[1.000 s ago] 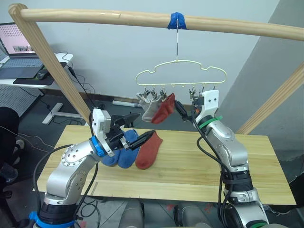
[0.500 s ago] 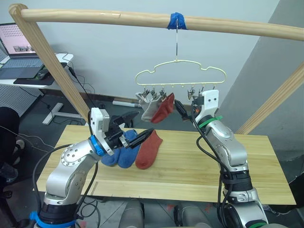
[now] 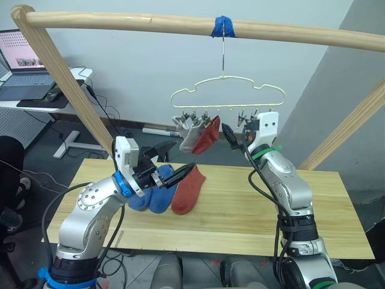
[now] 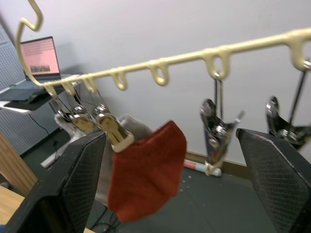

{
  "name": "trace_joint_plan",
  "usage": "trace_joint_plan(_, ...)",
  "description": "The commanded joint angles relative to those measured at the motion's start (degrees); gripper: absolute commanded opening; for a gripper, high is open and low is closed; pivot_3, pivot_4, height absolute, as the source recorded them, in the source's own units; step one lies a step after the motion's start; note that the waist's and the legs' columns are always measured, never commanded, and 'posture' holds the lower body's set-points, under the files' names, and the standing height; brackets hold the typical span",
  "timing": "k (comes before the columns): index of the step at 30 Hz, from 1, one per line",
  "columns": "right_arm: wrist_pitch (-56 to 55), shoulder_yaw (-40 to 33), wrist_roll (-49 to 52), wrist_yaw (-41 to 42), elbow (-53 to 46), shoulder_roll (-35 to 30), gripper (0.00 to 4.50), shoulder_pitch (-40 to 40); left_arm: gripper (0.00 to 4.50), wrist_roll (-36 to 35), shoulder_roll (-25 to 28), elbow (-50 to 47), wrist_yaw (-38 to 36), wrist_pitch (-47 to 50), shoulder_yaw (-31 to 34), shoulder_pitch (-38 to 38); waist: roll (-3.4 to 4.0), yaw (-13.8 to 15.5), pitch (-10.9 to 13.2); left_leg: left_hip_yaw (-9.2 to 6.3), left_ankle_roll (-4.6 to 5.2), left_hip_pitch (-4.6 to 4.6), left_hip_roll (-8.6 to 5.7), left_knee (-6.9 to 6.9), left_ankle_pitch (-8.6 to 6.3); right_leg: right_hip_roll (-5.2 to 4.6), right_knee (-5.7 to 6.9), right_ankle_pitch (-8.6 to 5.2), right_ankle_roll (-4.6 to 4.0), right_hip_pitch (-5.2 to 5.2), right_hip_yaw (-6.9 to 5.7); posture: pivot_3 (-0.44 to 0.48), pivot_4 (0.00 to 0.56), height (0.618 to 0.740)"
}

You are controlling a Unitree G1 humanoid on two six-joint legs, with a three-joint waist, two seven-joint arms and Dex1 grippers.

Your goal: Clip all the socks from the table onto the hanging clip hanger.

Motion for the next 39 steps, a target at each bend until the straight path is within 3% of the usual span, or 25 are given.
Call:
trace_joint_plan(1, -1.8, 0.0, 0.5, 0.1, -1.2, 0.7, 4.47, -1.4, 4.5, 0.1, -0.2, -1.6, -0.3, -1.3, -0.1, -0.4, 0.0, 0.0, 0.0, 0.0, 0.0, 0.0, 0.0, 0.0, 0.0, 0.0, 0.0, 0.0, 0.0, 0.0, 0.0, 0.084, 0.119, 0.74)
trace_joint_plan(39, -6.5, -1.5, 0.3, -1.5, 6.8, 3.1, 4.47, -6.5, 4.5, 0.0, -0.3, -2.8, 1.2, -0.9, -0.2, -0.2, 0.0, 0.1, 0.0, -0.01, 0.01, 0.01, 0.01, 0.01, 0.01, 0.01, 0.03, 0.0, 0.0, 0.0, -0.01, 0.101, 0.129, 0.74)
